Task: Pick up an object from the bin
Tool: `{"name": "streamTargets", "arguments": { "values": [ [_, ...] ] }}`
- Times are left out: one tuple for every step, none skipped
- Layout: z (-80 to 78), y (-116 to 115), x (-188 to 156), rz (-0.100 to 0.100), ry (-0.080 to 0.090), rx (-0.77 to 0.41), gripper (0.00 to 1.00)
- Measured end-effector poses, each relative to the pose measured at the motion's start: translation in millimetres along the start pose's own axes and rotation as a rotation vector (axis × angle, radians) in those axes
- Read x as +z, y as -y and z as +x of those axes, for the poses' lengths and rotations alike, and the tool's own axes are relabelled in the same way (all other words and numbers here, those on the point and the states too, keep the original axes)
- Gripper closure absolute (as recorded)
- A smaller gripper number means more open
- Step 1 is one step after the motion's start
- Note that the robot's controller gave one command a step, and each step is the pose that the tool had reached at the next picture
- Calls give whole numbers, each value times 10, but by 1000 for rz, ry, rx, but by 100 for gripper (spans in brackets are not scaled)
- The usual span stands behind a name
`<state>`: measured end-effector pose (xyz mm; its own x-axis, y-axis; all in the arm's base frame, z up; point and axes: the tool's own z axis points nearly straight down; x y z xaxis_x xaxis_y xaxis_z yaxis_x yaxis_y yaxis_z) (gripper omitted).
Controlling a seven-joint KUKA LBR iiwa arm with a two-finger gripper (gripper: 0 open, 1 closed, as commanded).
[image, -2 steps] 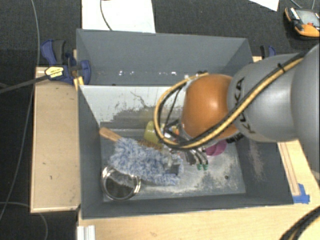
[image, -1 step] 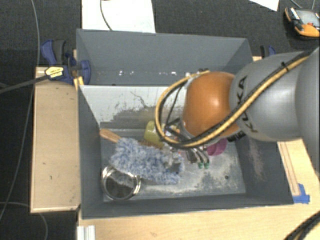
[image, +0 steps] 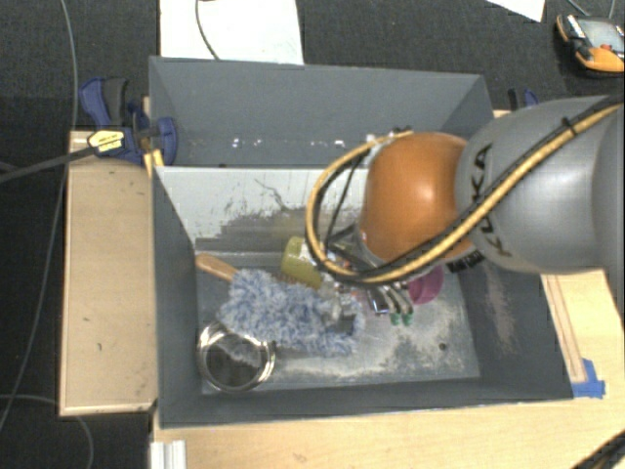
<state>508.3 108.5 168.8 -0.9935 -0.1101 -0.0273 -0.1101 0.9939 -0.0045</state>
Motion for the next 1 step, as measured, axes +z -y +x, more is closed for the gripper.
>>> {"name": "streamTargets", "arguments": {
  "values": [
    [-11,0,-114,0,4,0,100]
  ]
}}
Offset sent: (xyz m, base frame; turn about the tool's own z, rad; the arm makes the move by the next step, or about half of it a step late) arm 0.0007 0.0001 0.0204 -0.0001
